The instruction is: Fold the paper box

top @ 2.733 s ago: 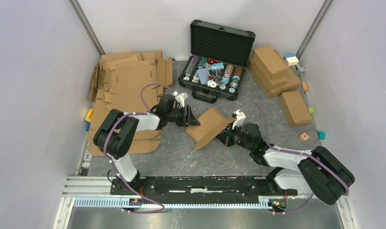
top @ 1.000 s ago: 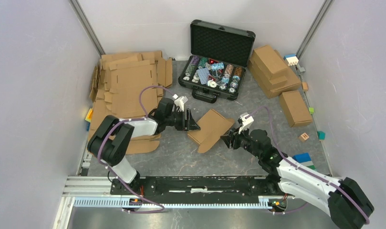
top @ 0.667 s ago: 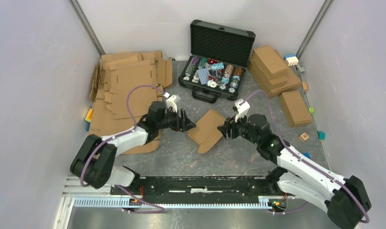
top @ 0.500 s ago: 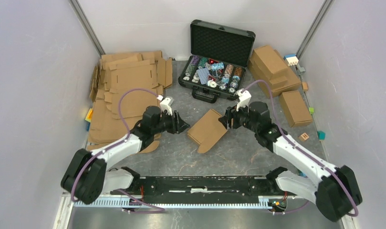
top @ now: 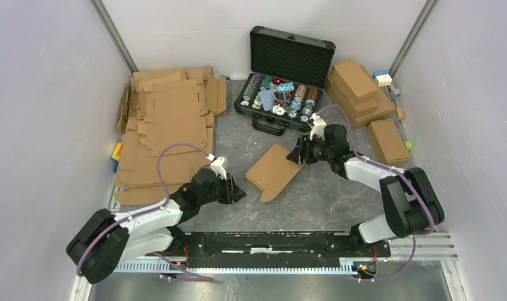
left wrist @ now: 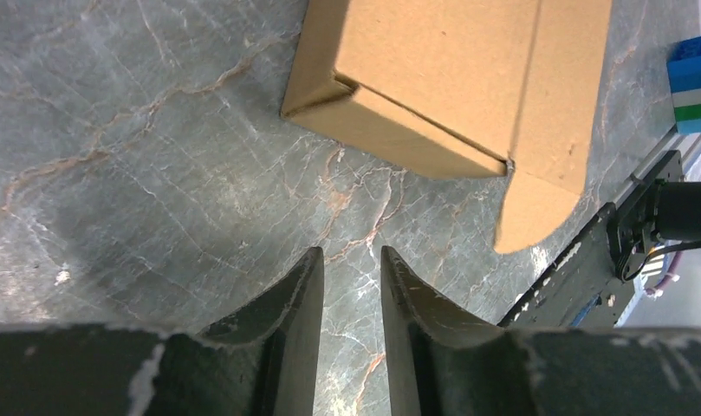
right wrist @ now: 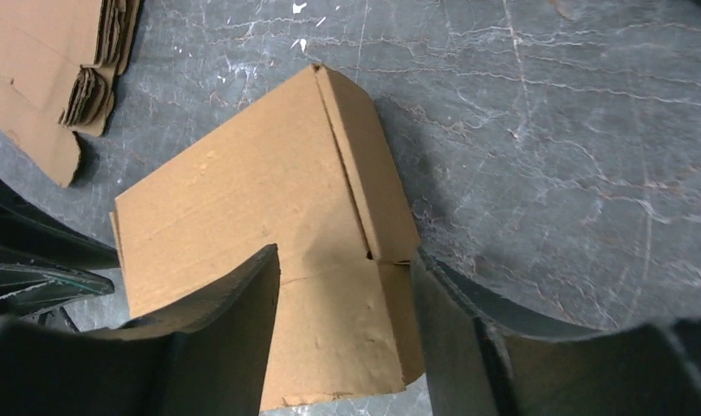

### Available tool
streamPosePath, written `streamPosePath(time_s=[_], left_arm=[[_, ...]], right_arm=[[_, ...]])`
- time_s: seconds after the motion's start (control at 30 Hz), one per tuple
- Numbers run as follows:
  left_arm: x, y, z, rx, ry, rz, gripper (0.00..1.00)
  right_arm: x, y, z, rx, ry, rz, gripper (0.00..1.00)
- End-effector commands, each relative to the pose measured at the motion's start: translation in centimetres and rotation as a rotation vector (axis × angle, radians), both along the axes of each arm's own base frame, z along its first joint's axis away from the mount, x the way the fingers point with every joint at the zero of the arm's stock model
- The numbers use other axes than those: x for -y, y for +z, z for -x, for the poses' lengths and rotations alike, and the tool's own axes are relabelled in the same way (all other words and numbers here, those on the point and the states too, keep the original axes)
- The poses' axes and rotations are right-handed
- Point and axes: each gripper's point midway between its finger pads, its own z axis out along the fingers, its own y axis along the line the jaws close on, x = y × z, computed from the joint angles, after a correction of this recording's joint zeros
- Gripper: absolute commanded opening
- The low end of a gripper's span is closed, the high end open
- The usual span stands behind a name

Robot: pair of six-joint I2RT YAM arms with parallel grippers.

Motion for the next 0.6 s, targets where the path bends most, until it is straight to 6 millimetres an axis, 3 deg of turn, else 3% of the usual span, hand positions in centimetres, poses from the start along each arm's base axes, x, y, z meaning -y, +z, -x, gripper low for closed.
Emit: streamPosePath(time_s=[0.0, 0.1, 0.3, 0.47, 0.57], left_arm=[[1.8, 1.0, -1.1, -0.015, 0.036, 0.116, 0.38], [2.5, 0.6, -1.8, -0.046, 0.032, 0.137, 0.37], [2.9, 0.7, -2.0, -0.059, 0.021, 0.229, 0.36], [1.5, -0.5, -1.0, -0.072, 0.046, 0.186, 0.43], [0.2, -0.6, -1.0, -0.056, 0.083, 0.13, 0.5]], right_arm=[[-2.1, 1.7, -1.5, 0.053, 0.077, -0.089, 0.57], [-2.6, 1.4, -0.5, 0.024, 0.115, -0.127, 0.5], [-2.3, 0.9, 3.3, -0.003, 0.13, -0.146, 0.48], [-2.7, 1.0, 7.4, -0.013, 0.181, -0.118, 0.48], [-2.3, 1.7, 7.6, 0.02, 0.173, -0.102, 0.48]])
